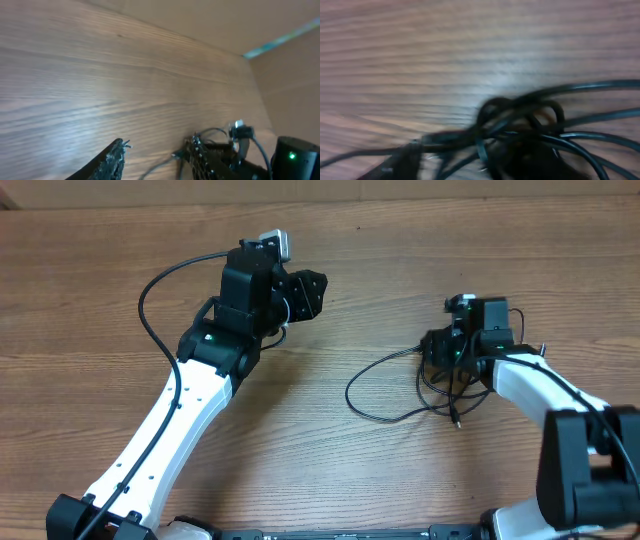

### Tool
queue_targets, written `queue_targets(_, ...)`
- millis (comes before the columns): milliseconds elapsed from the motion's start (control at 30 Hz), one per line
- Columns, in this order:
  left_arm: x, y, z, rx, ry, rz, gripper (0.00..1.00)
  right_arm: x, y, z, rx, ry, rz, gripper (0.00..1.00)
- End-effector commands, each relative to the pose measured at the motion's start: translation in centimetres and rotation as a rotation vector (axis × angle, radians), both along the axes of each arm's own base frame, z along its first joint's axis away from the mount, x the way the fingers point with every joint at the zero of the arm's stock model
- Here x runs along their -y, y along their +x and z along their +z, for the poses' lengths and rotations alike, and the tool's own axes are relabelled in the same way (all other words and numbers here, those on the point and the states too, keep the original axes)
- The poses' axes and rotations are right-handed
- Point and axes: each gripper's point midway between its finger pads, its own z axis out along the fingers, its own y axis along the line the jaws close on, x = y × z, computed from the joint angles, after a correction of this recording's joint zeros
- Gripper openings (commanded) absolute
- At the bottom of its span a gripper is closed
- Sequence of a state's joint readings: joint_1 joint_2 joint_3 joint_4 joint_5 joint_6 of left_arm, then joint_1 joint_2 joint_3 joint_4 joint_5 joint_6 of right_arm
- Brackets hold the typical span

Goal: Untangle cables

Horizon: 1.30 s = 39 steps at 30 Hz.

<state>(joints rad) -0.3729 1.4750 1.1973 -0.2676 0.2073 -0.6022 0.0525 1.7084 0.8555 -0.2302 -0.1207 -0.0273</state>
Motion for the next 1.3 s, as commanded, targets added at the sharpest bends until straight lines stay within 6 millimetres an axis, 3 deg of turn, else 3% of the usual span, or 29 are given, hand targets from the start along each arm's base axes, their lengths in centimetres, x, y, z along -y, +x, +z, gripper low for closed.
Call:
queue_targets(0,-1.1,0.4,0.3,0.028,0.059,0.042,0.45,1.1,0.4,-1.6,-0.022,-0.077,0.003,0.39)
queue_targets(100,-1.2,0.1,-0.3,0.007,0.069,0.039,0.45,-1.6,-0.2,-1.3,-0.037,0.060,0.082,0.23)
queue_targets(167,-1.2,-0.1,-0.6,-0.001,0.083,0.032,0.46,-3.7,-0.3,0.1,-0.033,0.171,0.145,0.10)
queue_targets(233,-1.3,-0.2,-0.8,-0.014,0.090,0.031,0.45,-5.1,-0.5,2.1,-0.044,0.248,0.189,0.05)
queue_targets(300,-1.1,-0.4,-0.9,-0.021,0.085,0.020,0.48,-6.4,-0.7,4.7,-0.057,0.329,0.233,0.04)
queue_targets(533,1.4,-2.1,-0.5,-0.016,0.037,-0.167,0.59,-10.6,-1.9,17.7,-0.001,0.604,0.408,0.04)
queue_targets(700,4.1,-4.4,0.2,0.013,-0.018,-0.393,0.72,-12.6,-3.3,23.4,0.031,0.789,0.508,0.04)
queue_targets(800,4.9,-5.0,0.2,0.017,-0.026,-0.442,0.79,-13.2,-4.1,24.8,0.029,0.876,0.558,0.04)
queue_targets(933,5.7,-5.4,-0.1,0.010,-0.023,-0.462,0.82,-13.3,-3.9,25.1,0.011,0.897,0.533,0.04)
queue_targets(1067,6.9,-5.5,-1.4,-0.033,-0.026,-0.452,0.98,-13.9,-4.7,27.1,0.042,0.987,0.630,0.04)
queue_targets(1267,8.5,-4.6,-4.3,-0.111,-0.038,-0.408,1.00,-13.9,-4.5,27.5,0.041,0.997,0.619,0.04)
